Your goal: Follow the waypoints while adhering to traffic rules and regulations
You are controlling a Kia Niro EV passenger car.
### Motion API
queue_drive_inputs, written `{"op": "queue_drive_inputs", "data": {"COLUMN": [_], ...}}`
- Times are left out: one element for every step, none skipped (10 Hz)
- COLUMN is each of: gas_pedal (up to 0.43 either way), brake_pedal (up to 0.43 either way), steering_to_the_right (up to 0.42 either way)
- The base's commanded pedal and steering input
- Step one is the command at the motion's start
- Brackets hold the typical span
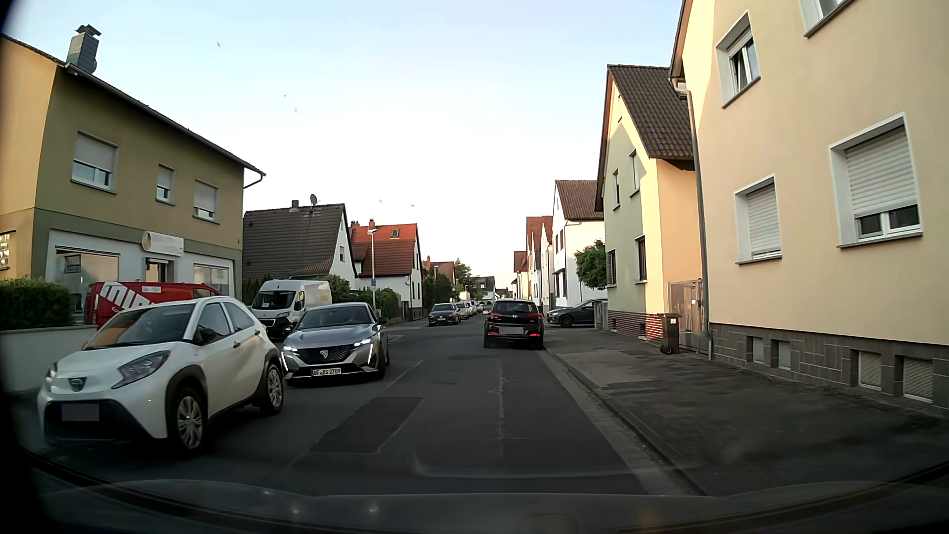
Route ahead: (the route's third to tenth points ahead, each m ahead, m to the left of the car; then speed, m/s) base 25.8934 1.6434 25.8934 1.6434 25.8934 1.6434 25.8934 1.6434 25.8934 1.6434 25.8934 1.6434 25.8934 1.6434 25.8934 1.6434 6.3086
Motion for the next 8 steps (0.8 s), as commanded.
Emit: {"op": "queue_drive_inputs", "data": {"gas_pedal": [0.0,0.0,0.0,0.0,0.0,0.0,0.0,0.0], "brake_pedal": [0.195,0.207,0.213,0.22,0.22,0.226,0.232,0.244], "steering_to_the_right": [-0.002,-0.002,-0.002,-0.002,-0.002,-0.002,-0.003,-0.003]}}
